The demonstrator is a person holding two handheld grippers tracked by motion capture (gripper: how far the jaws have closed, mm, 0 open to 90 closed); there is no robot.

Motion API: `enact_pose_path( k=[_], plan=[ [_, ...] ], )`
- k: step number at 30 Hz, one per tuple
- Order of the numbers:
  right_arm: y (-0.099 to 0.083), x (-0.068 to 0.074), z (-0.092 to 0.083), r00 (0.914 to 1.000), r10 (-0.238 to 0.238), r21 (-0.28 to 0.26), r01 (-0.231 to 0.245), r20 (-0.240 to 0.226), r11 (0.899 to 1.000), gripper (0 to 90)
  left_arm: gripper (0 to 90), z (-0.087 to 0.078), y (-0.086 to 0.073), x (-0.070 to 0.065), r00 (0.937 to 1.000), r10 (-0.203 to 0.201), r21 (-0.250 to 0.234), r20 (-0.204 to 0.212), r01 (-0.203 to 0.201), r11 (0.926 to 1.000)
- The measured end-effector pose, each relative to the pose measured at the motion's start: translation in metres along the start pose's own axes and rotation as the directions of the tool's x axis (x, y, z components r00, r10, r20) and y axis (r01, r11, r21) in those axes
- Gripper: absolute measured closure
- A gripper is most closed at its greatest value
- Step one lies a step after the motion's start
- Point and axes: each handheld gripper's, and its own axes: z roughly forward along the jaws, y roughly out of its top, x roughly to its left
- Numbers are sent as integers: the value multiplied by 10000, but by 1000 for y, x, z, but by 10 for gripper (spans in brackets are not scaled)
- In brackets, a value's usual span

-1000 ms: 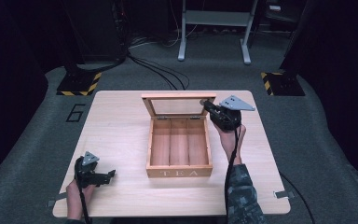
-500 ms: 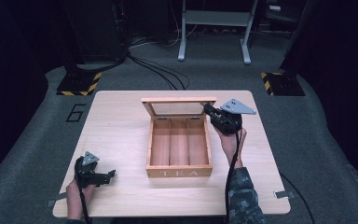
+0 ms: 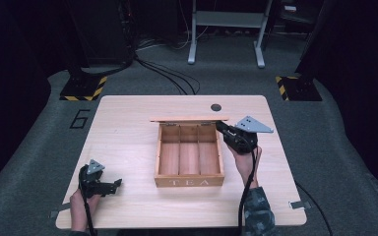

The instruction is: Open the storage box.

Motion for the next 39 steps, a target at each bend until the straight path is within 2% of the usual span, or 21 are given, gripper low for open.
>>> enact_pose_path(
  k=[6,15,19,27,32,33,38,39],
  plan=[
    [-15,5,-7,9998,30,246,-25,-210,9997,857,12,0,0,0,10000,-10,2,7,10,10000],
    [-53,7,-8,9975,588,885,-551,-391,9945,864,12,0,0,0,10000,-34,21,13,34,10000],
    [-66,8,-9,9967,672,1069,-620,-450,9923,869,12,0,0,0,10000,-30,45,38,29,10000],
    [-93,11,-18,9948,974,1557,-914,-313,9836,873,12,0,0,0,10000,-29,44,36,29,10000],
    [-110,9,-24,9919,1256,1939,-1202,-159,9736,882,12,0,0,0,10000,-35,19,27,35,10000],
    [-112,9,-27,9900,1397,1817,-1338,-201,9742,881,12,0,0,0,10000,-35,35,30,35,10000],
    [-114,9,-35,9904,1383,1928,-1346,-62,9720,875,12,0,0,0,10000,-31,-3,-11,31,10000],
    [-115,9,-35,9922,1246,2184,-1225,43,9681,875,12,0,0,0,10000,-37,-9,-5,37,10000]
  ],
)
